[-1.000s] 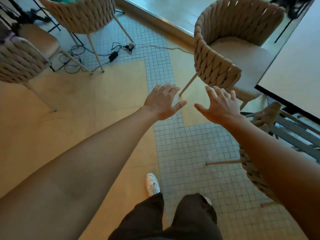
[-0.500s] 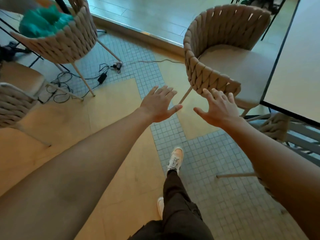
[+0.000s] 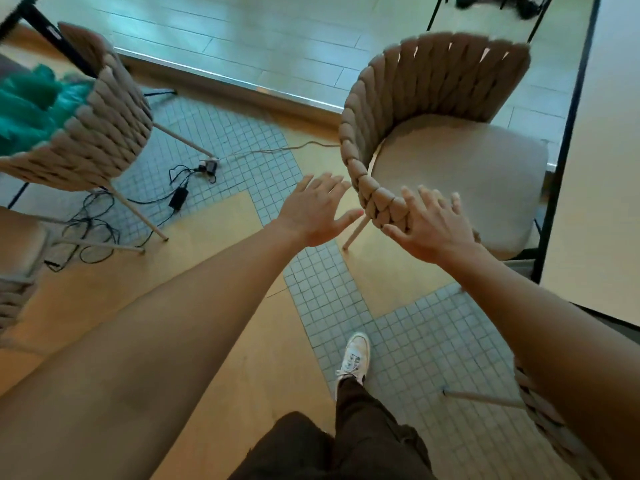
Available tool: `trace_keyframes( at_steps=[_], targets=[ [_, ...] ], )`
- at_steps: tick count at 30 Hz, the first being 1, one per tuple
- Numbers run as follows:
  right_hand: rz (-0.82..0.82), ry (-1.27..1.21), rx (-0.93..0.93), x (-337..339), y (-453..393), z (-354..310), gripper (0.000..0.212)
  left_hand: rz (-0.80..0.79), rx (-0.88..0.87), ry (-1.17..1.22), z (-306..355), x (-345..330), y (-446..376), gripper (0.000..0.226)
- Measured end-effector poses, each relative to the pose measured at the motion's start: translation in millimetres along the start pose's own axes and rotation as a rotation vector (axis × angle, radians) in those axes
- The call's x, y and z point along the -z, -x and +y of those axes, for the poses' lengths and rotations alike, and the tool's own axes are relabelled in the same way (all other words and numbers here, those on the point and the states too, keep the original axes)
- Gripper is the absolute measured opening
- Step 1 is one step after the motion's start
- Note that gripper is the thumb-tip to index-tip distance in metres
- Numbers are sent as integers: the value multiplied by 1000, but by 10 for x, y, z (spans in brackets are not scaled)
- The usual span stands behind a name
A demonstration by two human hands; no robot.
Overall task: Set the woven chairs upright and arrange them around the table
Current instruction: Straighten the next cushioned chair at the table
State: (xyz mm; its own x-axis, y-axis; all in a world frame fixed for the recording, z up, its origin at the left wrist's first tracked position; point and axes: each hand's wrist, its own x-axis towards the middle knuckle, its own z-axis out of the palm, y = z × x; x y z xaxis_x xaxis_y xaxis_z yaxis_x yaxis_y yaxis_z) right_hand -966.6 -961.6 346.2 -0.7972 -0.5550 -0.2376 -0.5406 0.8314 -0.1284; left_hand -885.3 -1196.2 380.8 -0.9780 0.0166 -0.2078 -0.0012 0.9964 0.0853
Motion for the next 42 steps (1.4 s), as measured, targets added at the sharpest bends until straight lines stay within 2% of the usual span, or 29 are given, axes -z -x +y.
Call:
trace_keyframes(
  at_steps=[6, 13, 23, 26, 28, 31, 33, 39, 42],
  targets=[
    [-47, -37, -41, -124, -378, 108, 87, -23, -62, -23, -222, -24, -507, 75],
    [-91, -88, -123, -435, -665, -43, 90, -43, -235, -83, -480, -115, -1055, 74],
    [-120, -214, -413, -841, -1265, -440, 95, -156, -738, -305, -995, -440, -2248, 78],
    [-70, -196, -518, -914, -1428, -504, 88, -177, -924, -400, -1029, -613, -2563, 81],
    [-12, -165, -503, -919, -1449, -527, 77, -181, -966, -414, -1056, -679, -2608, 82],
    [13, -83, -540, -966, -1515, -484, 55, -216, -1051, -435, -1065, -811, -2854, 77],
    [31, -62, -536, -978, -1534, -449, 48, -227, -1062, -390, -1045, -855, -2977, 71],
    [109, -88, -470, -1055, -1536, -355, 48, -128, -1169, -334, -979, -926, -3120, 38],
    [124, -66, -468, -1089, -1525, -304, 50, -99, -1185, -325, -980, -966, -3150, 35]
  ],
)
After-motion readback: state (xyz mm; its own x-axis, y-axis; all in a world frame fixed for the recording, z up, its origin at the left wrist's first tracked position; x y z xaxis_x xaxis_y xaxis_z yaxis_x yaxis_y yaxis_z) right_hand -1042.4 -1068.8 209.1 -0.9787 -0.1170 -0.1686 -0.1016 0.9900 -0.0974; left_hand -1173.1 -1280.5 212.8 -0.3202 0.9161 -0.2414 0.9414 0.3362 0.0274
